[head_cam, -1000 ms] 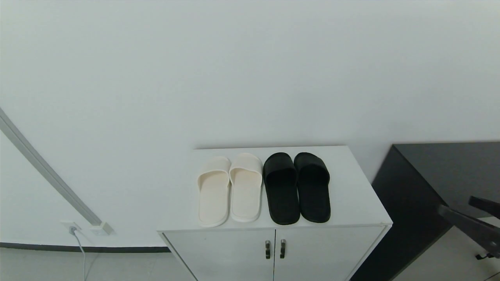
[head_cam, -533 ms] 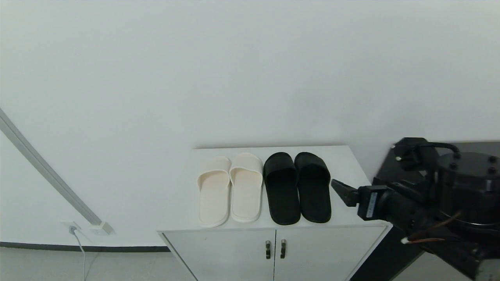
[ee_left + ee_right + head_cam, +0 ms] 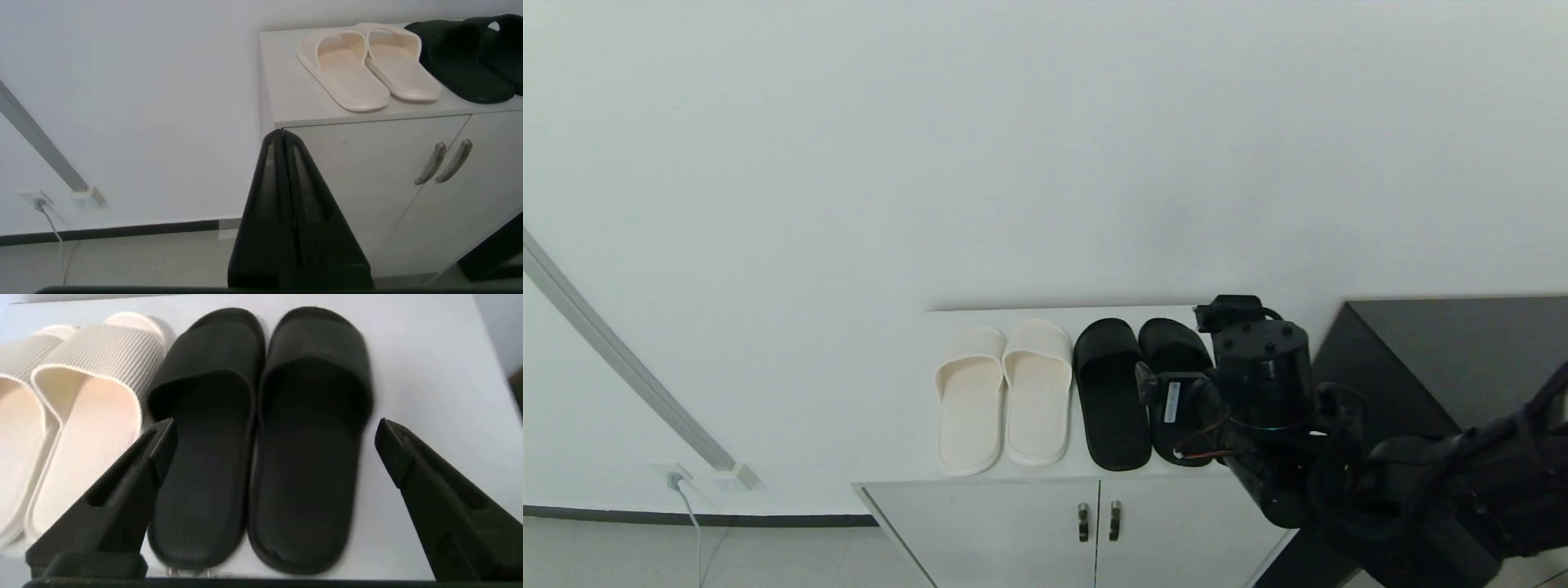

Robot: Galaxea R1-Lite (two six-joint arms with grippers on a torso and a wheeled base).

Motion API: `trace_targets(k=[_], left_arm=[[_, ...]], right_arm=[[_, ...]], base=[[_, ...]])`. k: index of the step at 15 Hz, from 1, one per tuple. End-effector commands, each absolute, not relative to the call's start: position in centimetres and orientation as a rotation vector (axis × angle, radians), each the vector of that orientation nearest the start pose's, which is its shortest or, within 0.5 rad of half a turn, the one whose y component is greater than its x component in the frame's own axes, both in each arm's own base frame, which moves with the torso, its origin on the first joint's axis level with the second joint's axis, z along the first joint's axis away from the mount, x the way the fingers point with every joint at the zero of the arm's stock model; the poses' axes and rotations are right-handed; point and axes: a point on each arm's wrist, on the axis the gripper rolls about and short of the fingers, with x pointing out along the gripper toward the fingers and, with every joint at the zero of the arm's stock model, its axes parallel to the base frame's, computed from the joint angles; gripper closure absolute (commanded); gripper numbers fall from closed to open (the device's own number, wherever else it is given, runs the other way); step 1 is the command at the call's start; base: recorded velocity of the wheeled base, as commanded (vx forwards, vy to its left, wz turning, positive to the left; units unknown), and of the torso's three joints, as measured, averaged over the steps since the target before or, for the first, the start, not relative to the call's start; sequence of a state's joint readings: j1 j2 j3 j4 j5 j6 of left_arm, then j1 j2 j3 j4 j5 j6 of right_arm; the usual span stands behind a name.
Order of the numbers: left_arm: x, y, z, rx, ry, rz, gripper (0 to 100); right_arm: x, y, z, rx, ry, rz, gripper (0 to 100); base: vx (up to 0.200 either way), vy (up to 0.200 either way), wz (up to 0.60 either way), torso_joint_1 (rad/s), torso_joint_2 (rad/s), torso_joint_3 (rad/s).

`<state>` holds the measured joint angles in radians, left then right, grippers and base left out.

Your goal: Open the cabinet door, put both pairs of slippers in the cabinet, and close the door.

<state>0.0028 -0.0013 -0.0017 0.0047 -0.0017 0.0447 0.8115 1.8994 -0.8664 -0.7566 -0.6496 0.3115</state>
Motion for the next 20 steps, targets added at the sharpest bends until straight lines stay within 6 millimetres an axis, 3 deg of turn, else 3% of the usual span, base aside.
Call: trace_targets(k=[1,8,13,20], left_arm=[[-2.3,0.0,7.5,0.044,0.003,0.001,100],[-2.3,0.0,7.5,0.046,0.003,0.0,100],[-2.3,0.0,7.5,0.046,0.003,-0.006,100],[-2.3,0.0,7.5,0.046,0.003,-0.006,100]], right_arm=[[26.8,25.7,11.6,0.084,0.256,0.104,0],[29.3,27.3,9.8,0.067,0.254,0.104,0],[32.5,27.8,8.2,0.021,0.191,0.121,0],[35.1,28.1,7.5,0.037,0.163,0.088,0]], base=[[0.0,0.0,0.0,0.0,0.0,0.0],[0.0,0.0,0.0,0.0,0.0,0.0],[0.0,0.0,0.0,0.0,0.0,0.0],[0.0,0.0,0.0,0.0,0.0,0.0]])
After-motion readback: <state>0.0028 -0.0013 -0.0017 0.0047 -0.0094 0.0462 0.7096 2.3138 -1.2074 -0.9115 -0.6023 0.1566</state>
